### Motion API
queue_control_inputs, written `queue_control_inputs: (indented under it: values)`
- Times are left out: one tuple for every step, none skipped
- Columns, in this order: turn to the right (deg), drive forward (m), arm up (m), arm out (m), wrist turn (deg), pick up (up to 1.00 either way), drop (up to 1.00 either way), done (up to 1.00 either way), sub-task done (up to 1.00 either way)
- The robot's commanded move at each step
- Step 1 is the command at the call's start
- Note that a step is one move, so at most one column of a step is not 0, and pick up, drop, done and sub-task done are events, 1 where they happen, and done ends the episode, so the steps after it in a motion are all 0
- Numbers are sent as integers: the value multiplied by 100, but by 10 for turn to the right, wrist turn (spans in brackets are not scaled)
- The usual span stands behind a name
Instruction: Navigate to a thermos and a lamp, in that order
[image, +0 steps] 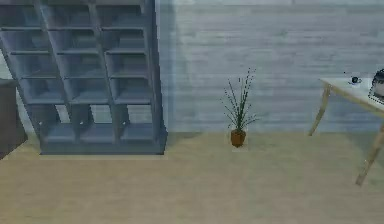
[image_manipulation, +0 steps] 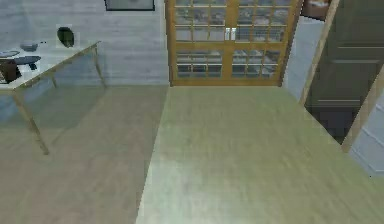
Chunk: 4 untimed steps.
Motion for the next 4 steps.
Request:
queue_control_inputs:
  values:
    - [-450, 0, 0, 0, 0, 0, 0, 0, 0]
    - [-450, 0, 0, 0, 0, 0, 0, 0, 0]
    - [-450, 0, 0, 0, 0, 0, 0, 0, 0]
    - [-90, 0, 0, 0, 0, 0, 0, 0, 0]
